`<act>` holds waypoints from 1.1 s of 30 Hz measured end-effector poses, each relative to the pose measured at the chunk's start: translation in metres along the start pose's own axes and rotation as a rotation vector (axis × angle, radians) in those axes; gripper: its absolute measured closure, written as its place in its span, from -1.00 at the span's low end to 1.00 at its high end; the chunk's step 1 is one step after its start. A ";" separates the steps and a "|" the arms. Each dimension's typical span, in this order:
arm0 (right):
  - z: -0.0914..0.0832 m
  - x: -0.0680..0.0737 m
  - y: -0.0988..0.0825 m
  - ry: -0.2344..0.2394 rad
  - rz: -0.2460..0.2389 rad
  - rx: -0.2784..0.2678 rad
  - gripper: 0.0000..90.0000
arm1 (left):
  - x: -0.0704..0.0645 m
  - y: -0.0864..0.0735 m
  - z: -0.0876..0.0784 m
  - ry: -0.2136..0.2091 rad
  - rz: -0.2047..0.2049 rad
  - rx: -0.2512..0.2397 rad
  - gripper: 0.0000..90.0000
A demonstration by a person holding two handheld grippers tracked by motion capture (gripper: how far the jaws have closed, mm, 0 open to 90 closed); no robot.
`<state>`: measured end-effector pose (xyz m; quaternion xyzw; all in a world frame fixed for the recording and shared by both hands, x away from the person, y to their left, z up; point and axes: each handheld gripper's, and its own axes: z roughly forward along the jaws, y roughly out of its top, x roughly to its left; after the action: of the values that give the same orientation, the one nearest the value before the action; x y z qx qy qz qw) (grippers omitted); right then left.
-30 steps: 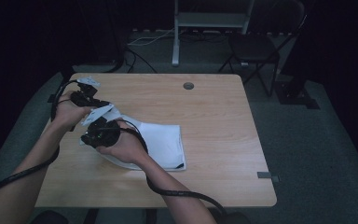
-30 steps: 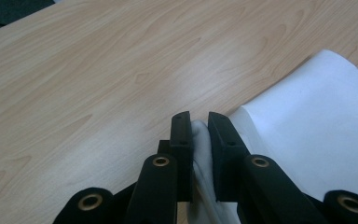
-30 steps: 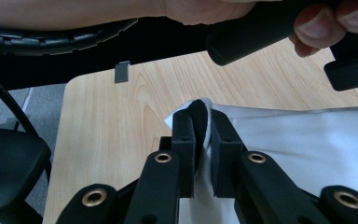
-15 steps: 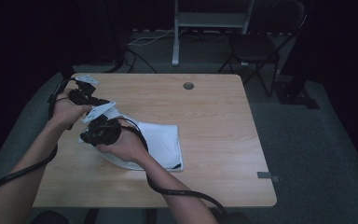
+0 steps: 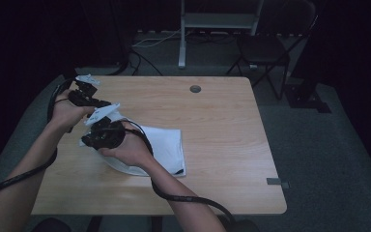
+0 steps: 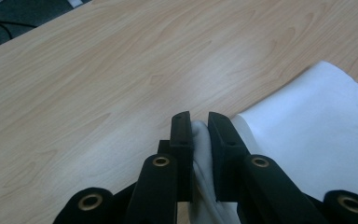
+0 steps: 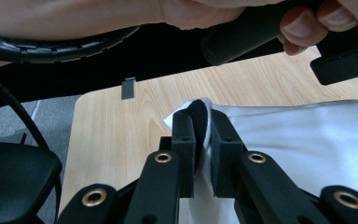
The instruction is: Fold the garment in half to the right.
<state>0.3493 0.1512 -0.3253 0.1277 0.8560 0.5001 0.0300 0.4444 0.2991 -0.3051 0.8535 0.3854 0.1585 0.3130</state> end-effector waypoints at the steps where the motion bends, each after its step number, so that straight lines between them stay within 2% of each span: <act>1: -0.001 0.000 0.000 0.000 0.001 0.000 0.84 | 0.000 0.001 -0.001 0.001 0.001 0.006 0.80; 17: -0.007 0.001 0.008 0.000 -0.003 -0.032 0.84 | 0.000 0.008 -0.012 0.021 0.012 0.018 0.80; 33: -0.005 0.001 0.008 0.006 0.017 -0.041 0.84 | 0.002 0.004 -0.009 0.025 0.008 0.036 0.79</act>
<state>0.3485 0.1505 -0.3160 0.1329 0.8444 0.5183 0.0259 0.4434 0.3019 -0.2956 0.8583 0.3888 0.1636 0.2923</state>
